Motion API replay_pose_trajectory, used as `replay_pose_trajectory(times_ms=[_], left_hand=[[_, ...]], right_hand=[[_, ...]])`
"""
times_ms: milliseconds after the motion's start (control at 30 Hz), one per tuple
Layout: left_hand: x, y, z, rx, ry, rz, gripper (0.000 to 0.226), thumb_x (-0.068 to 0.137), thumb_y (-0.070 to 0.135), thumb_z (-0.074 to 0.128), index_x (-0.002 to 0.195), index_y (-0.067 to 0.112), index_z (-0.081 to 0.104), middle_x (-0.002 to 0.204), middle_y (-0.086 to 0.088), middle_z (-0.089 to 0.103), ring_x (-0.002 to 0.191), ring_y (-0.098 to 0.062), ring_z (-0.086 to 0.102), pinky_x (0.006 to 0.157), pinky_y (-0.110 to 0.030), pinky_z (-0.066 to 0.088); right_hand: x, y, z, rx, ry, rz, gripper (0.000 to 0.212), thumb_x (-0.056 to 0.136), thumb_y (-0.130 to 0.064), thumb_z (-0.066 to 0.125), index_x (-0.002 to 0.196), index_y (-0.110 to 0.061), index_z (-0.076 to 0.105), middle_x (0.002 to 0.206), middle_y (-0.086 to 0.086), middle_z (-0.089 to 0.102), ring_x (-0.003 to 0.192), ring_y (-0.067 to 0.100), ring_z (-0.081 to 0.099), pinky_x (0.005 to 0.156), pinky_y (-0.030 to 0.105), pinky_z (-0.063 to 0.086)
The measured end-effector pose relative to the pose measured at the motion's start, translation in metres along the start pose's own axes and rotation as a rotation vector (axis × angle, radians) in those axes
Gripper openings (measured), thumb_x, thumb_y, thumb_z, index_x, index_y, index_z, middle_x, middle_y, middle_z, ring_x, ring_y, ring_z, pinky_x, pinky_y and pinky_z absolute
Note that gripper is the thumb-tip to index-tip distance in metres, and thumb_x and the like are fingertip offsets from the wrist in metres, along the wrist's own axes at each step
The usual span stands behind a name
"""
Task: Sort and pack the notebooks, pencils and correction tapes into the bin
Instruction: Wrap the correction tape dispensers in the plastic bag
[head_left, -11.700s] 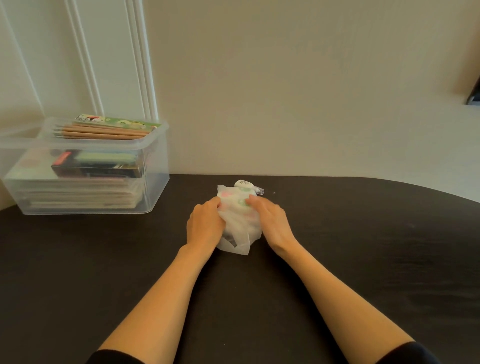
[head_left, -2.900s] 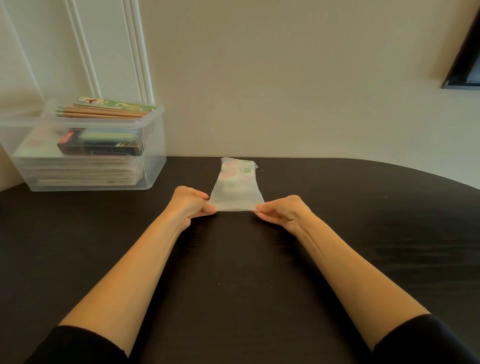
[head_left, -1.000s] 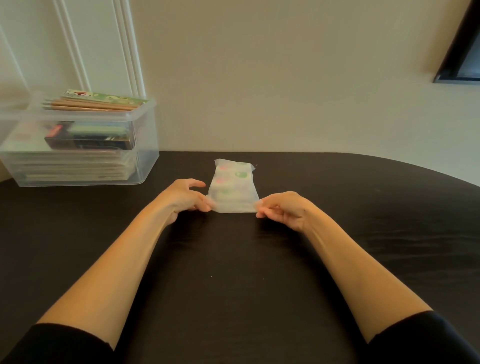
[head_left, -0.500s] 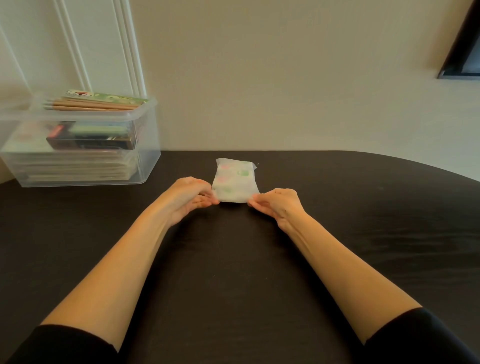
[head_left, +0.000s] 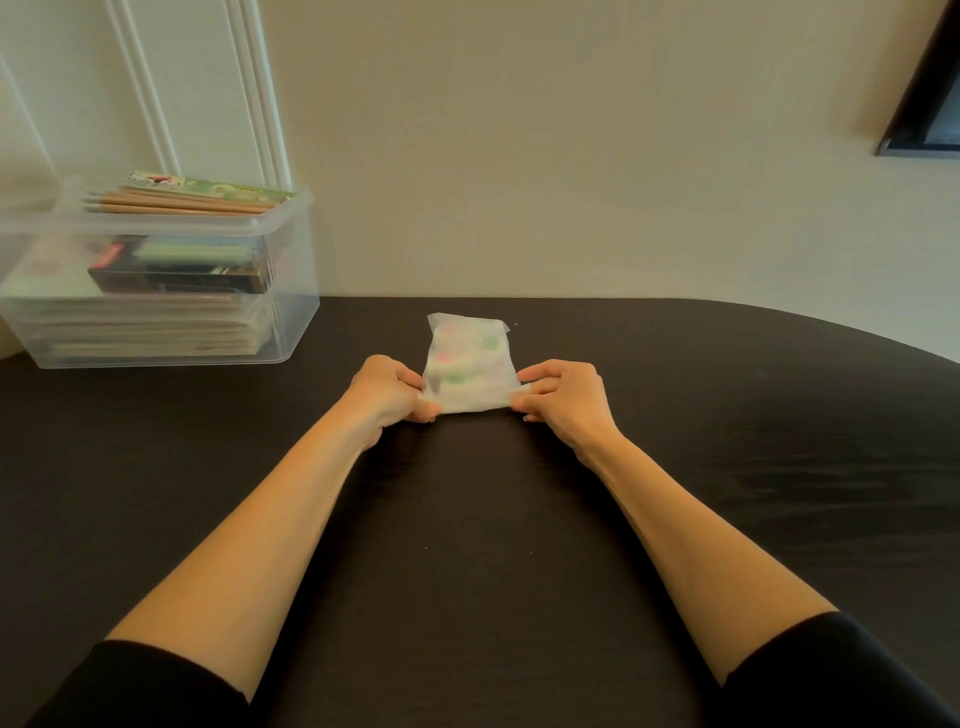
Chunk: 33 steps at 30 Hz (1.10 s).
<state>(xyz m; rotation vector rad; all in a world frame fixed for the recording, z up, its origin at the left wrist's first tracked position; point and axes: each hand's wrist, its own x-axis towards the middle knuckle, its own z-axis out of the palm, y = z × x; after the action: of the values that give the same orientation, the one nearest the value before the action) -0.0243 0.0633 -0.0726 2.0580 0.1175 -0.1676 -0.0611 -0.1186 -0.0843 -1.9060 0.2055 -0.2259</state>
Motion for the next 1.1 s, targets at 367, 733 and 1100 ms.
replay_pose_trajectory(times_ms=[367,733,1100], left_hand=[[-0.012,0.000,0.024,0.217,0.211,0.390,0.025,0.077,-0.006,0.064,0.068,0.016,0.060,0.062,0.006,0.058,0.062,0.000,0.054,0.051,-0.008,0.031],[-0.033,0.003,0.057,0.703,0.090,1.147,0.009,0.083,-0.010,0.056,0.082,-0.003,0.062,0.097,-0.015,0.057,0.074,-0.028,0.059,0.065,-0.038,0.052],[-0.050,0.021,0.091,0.717,0.077,1.324,0.010,0.072,-0.014,0.065,0.069,-0.005,0.062,0.070,-0.019,0.057,0.060,-0.029,0.055,0.050,-0.034,0.048]], right_hand=[[0.007,0.009,-0.004,-0.165,0.234,-0.115,0.020,0.080,-0.003,0.068,0.065,-0.015,0.060,0.065,0.002,0.065,0.064,0.012,0.062,0.069,0.026,0.053],[0.010,0.007,-0.028,0.192,0.150,0.280,0.013,0.089,-0.010,0.055,0.078,-0.003,0.056,0.041,0.004,0.060,0.043,0.014,0.064,0.040,0.015,0.047],[0.003,0.004,-0.055,0.160,-0.042,0.377,0.043,0.090,-0.033,0.057,0.113,0.004,0.056,0.076,0.010,0.065,0.056,0.011,0.064,0.041,0.015,0.047]])
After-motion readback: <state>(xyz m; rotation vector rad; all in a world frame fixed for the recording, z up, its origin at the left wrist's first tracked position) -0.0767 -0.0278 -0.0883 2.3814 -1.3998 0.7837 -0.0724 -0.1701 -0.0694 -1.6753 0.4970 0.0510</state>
